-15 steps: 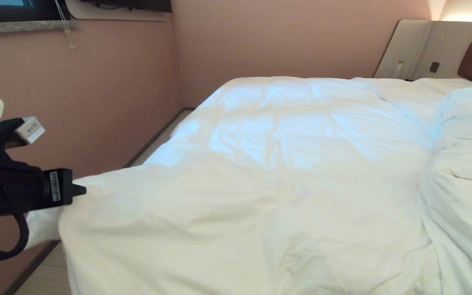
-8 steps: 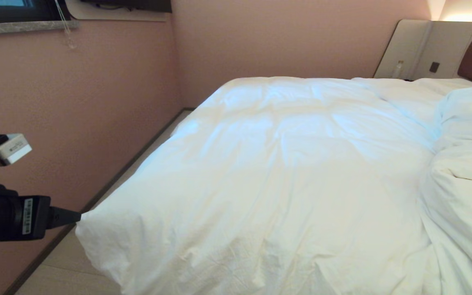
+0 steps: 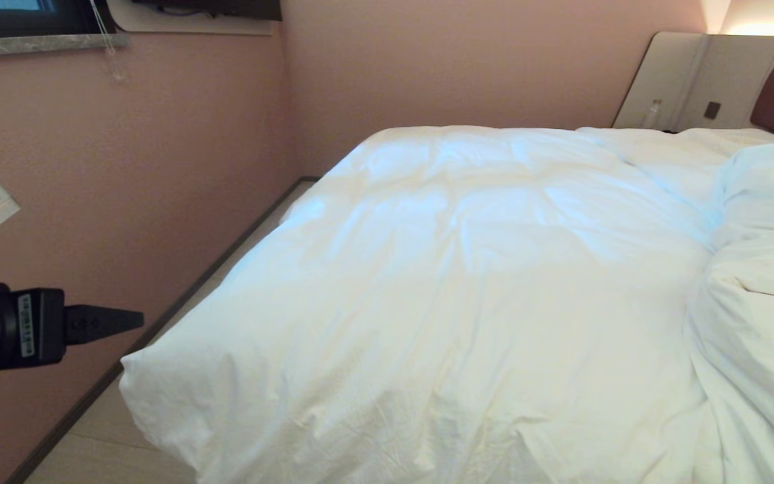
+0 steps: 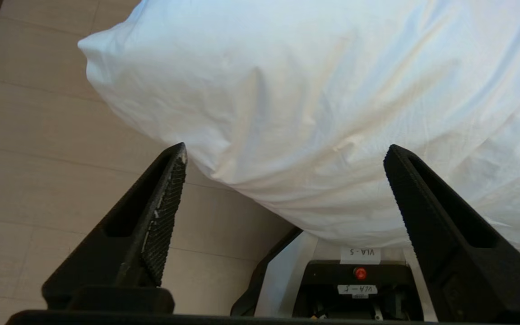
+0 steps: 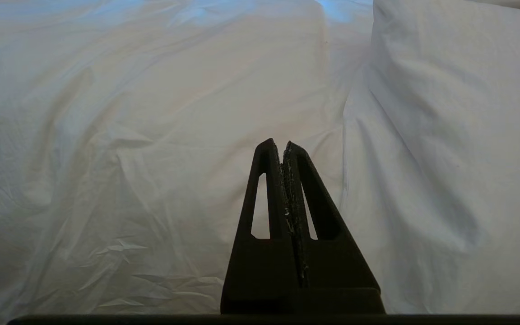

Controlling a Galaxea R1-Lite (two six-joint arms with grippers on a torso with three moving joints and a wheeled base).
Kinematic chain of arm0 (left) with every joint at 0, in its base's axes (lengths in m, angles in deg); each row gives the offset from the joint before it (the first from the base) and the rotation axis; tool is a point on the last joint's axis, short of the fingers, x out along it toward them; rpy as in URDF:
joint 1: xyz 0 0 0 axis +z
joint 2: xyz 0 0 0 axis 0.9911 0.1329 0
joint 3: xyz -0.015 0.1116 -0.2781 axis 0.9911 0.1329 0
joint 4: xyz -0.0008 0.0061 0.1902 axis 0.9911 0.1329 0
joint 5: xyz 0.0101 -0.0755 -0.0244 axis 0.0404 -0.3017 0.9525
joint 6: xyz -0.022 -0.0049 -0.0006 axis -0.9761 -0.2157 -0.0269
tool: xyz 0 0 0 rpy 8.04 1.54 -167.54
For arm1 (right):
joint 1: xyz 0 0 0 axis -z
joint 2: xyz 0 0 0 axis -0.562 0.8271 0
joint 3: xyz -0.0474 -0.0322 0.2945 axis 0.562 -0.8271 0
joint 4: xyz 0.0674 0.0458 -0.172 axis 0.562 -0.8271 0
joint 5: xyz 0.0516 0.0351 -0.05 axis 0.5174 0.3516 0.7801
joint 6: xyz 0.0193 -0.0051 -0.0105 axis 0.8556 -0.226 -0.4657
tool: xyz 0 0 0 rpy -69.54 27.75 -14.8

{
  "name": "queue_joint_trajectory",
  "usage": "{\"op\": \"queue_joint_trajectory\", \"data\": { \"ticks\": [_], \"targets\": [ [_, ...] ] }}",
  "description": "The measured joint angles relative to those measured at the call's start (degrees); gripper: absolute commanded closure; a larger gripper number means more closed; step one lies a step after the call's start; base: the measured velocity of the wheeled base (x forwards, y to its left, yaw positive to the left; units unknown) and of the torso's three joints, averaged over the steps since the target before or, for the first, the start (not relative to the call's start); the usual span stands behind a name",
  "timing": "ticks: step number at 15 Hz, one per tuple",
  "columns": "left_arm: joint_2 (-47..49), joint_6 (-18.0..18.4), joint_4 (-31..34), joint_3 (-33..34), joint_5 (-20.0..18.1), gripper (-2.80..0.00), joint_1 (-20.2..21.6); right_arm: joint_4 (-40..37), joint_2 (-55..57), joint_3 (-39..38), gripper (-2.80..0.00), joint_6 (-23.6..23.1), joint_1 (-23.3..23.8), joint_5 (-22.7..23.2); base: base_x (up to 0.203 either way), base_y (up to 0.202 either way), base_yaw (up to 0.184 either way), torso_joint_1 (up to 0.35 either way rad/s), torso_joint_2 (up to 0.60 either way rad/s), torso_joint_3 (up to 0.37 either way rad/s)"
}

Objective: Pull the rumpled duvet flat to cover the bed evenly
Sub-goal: Hold the folded corner of the quilt

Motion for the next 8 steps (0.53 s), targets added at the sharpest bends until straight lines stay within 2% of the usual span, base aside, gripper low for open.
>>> {"op": "queue_joint_trajectory", "data": {
  "ticks": [6,7,8],
  "targets": [
    [-4.84,-0.2,-0.1,-1.94,0.0,-2.8,0.02,0.0,0.0,0.0,0.0,0.0,0.0,0.0,0.0,0.0,0.0,0.0,0.0,0.0],
    [-5.44,-0.47,-0.1,-1.95,0.0,0.0,0.02,0.0,0.0,0.0,0.0,0.02,0.0,0.0,0.0,0.0,0.0,0.0,0.0,0.0],
    [-6.35,-1.23,-0.1,-1.95,0.0,0.0,0.0,0.0,0.0,0.0,0.0,0.0,0.0,0.0,0.0,0.0,0.0,0.0,0.0,0.0]
  ]
}}
